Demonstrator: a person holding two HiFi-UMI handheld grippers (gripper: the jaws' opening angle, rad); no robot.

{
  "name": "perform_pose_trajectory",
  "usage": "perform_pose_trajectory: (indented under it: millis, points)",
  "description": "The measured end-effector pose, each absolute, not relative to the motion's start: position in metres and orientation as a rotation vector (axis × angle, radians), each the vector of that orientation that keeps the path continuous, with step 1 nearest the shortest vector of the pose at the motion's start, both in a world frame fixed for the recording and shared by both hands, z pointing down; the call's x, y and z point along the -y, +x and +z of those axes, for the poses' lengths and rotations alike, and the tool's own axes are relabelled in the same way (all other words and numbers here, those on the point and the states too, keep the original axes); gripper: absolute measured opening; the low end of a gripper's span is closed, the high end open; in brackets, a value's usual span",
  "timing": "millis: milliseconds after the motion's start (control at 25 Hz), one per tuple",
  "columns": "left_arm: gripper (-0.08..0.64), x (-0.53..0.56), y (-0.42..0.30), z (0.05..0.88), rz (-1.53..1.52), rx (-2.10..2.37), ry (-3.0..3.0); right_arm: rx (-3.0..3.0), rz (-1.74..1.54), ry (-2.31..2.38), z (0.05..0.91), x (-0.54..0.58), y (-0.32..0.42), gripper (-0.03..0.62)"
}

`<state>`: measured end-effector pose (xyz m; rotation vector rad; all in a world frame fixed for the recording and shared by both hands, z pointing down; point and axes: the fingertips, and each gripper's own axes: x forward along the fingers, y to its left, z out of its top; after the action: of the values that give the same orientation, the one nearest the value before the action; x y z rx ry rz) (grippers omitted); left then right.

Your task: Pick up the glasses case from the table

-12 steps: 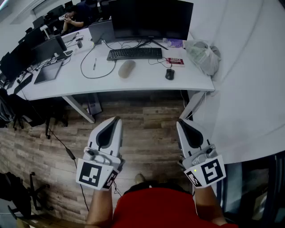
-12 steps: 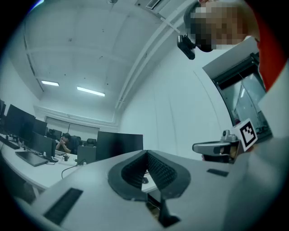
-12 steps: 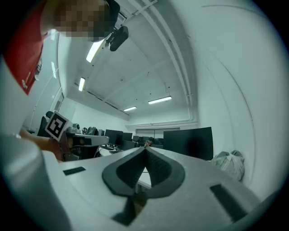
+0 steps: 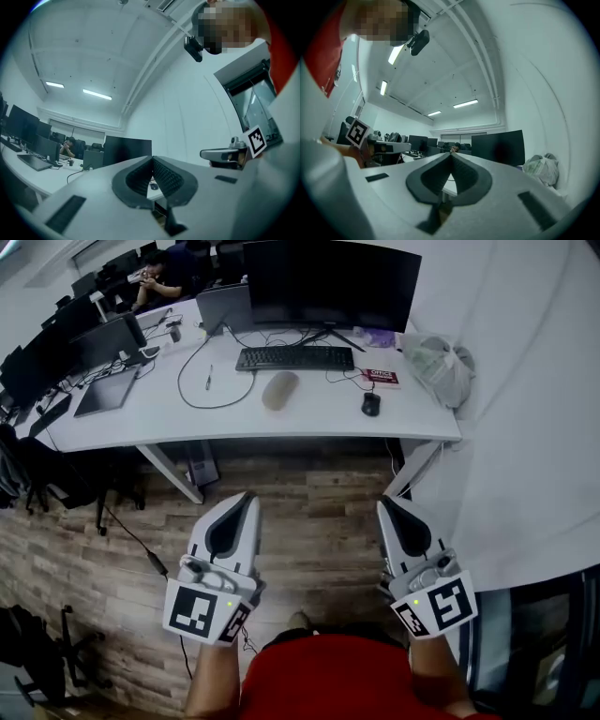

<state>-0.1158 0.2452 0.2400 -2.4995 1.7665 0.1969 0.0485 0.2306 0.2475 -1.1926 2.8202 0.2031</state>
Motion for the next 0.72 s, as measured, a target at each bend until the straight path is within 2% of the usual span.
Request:
perform_pose_trajectory:
  millis: [400, 720]
  points:
    - [0.009, -0.218, -0.153, 0.245, 0.205, -1.752, -2.512, -2.813, 0.194, -1.235, 0.257, -0.210, 0.015, 0.005]
    - [0.011, -0.156, -0.162, 0.257, 0.170, -1.776, -2.488, -2.808, 0.214, -1.197, 0.265, -0.146, 0.004, 0.005]
